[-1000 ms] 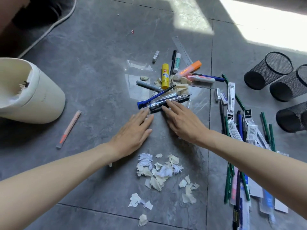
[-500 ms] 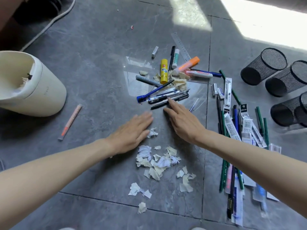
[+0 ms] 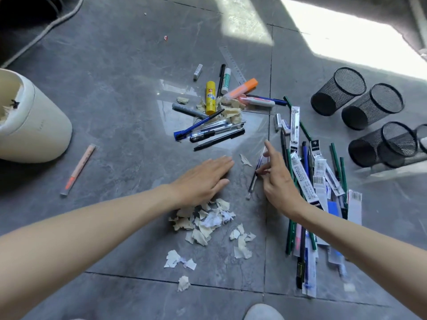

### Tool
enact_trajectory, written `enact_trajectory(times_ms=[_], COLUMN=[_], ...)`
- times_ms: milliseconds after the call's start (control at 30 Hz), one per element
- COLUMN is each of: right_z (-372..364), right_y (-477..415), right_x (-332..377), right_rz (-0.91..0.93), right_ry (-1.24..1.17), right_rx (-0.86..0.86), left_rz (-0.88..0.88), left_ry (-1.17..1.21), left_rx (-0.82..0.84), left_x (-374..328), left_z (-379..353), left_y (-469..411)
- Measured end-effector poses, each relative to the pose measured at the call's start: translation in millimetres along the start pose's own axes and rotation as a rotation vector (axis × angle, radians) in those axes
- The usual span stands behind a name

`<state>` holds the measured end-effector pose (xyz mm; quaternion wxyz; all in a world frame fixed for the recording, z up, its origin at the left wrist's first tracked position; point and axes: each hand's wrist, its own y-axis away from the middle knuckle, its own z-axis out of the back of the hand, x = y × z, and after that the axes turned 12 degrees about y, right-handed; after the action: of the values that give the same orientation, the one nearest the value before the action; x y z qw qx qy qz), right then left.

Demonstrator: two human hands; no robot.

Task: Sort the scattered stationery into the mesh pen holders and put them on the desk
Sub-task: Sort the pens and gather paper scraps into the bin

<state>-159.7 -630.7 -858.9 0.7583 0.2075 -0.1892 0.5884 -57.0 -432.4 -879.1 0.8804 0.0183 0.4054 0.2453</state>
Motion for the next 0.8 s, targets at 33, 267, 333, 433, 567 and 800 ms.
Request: enact_trajectory(times_ms=[33,267,333,433,567,800], right_z=[2.1,11.0,6.6,-2.8,-5.3,-38.5], right_y=[1.2,10.4,14.2,19.6,20.1,35.0], right_x=[-1.5,-1.5,0.9,-3.9,-7.8,27.5], right_rz=[-0.023,0.237,0.339,0.298,0.128,0.233], right_ry=[-0.007,0.404,0.499,0.643,0.78,0.455], right_rx=[-0.01,0.034,0.073,0.115,0.001,0.12], left_rz=[-0.016,-0.08,-0.1,-0.124,-0.2,0.237], left_ry=[-0.017,-0.261,-0.271,-0.259,-0.199,-0.034], left_rx=[0.0,0.116,0.134,0.17,0.225,-0.547], left_x=[-4.9,-15.4,-5.7,14.1,24.5,38.7], left_z=[-1.3,-9.9,-5.3,1.4,1.4,-9.2], left_y=[-10.7,-43.5,-29.9,5.2,63.2,131.9])
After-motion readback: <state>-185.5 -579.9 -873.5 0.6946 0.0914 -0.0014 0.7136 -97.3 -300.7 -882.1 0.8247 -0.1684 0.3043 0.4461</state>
